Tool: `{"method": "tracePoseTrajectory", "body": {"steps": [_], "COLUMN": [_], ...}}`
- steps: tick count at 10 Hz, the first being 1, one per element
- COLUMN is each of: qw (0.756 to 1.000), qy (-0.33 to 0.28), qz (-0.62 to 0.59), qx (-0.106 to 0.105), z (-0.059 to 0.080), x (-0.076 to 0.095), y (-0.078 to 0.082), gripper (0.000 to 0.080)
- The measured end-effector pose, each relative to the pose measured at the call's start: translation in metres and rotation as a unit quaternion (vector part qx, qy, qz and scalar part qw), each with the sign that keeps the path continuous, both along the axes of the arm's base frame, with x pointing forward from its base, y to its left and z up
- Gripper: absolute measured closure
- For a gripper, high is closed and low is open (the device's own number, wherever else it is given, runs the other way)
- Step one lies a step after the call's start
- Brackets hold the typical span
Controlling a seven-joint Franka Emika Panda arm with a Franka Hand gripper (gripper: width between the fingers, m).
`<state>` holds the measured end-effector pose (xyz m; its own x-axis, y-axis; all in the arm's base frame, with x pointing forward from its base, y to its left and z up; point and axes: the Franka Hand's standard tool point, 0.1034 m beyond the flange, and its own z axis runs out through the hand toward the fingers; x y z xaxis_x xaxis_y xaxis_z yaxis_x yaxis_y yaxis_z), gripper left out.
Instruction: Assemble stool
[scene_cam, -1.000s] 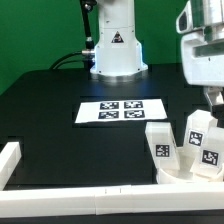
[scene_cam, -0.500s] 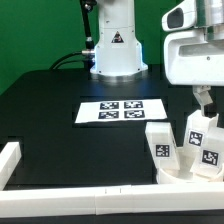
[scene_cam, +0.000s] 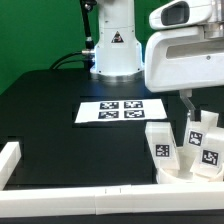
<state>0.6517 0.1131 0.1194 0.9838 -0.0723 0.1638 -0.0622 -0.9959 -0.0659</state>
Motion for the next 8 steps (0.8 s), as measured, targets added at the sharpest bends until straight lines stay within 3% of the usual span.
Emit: {"method": "tracePoseTrajectory", "body": {"steps": [2,4,5,8], "qw": [0.994,0.96,0.937,0.904], "qy": [-0.003,0.028,0.047,0.033], "qz": [0.103,0.268,0.336,0.413], "qx": [-0.032,-0.07,-0.083,-0.107], "z": [0.0,-0.008,-0.013,-0.011], "x": [0.001,-0.001,-0.002,0.001], "y": [-0.006,-0.002,0.003,-0.008], "gripper": [0.015,0.015,0.015,0.015]}}
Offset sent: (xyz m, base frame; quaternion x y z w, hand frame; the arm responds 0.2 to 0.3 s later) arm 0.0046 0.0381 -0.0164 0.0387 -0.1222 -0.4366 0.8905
